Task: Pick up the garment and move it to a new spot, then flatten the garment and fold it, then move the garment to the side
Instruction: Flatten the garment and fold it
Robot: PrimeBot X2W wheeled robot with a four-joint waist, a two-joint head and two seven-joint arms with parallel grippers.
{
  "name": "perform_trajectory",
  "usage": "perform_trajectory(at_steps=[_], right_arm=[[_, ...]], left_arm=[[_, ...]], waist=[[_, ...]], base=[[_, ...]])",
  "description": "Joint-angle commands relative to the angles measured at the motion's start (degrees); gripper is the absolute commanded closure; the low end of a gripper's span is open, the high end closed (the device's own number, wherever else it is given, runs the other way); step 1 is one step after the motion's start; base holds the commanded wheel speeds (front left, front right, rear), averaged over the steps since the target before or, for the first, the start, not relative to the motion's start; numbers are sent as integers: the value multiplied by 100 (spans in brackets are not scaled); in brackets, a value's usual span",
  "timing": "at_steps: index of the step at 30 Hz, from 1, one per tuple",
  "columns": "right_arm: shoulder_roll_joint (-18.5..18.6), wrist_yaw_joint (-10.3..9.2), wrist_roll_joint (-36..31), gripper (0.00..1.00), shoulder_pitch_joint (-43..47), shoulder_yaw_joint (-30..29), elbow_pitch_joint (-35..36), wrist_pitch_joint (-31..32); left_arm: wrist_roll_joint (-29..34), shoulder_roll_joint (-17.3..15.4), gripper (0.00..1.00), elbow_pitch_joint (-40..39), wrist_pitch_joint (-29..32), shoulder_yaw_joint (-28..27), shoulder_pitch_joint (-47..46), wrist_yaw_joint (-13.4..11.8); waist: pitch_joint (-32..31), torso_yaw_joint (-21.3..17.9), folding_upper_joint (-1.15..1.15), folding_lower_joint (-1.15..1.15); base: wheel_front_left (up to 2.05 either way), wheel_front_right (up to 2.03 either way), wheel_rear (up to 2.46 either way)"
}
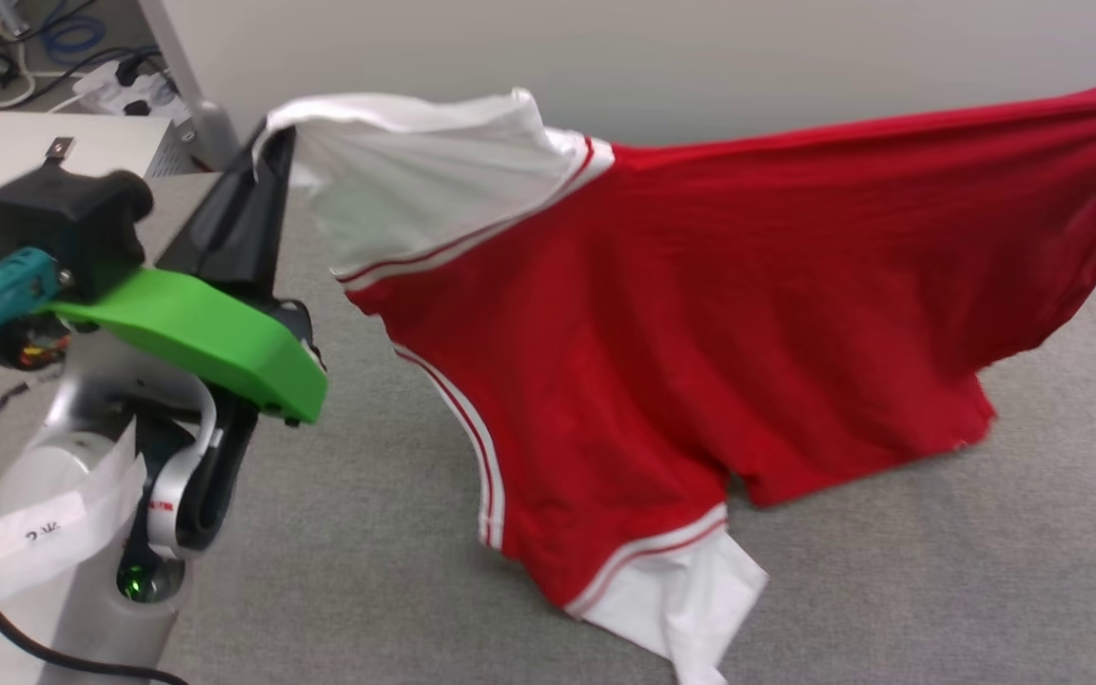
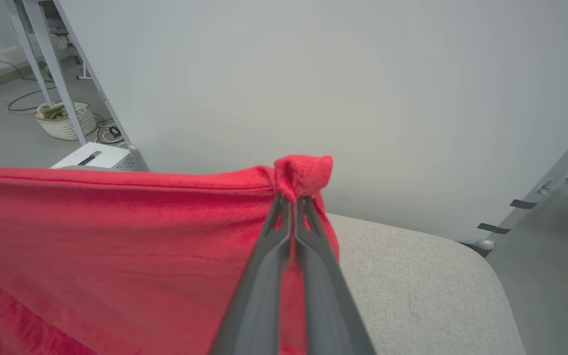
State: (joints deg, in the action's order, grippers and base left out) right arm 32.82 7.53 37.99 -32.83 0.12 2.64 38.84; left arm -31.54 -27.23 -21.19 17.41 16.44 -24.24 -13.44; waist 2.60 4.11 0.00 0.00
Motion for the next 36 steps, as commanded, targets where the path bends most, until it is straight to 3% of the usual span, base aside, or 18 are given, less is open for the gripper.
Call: perform_trajectory(at_steps=[1,8,17,29,36], right_arm=[[-26,-4,-38,100,70,-44,134,1],[-275,-4,-168,100,-75,-362,587,-89],[-406,-4,-358,100,-507,-548,777,-241],[-473,-4,-738,100,-2141,-523,116,-794],[-533,-4,-1182,100,-3557,-222,-923,-1568]], left_arm=[[86,-59,100,-41,-67,-74,-202,-58],[276,-101,100,-130,-174,-227,-846,-95],[377,-286,100,179,-111,-341,-2141,179],[583,-623,100,1600,-199,-217,-4397,1034],[918,-652,100,2735,-560,-43,-5815,1445]], waist=[[-128,-200,0,0],[-63,-363,0,0],[537,-476,0,0],[2228,-529,0,0],[3101,-570,0,0]], base=[[0,0,0],[0,0,0],[0,0,0],[0,0,0],[0,0,0]])
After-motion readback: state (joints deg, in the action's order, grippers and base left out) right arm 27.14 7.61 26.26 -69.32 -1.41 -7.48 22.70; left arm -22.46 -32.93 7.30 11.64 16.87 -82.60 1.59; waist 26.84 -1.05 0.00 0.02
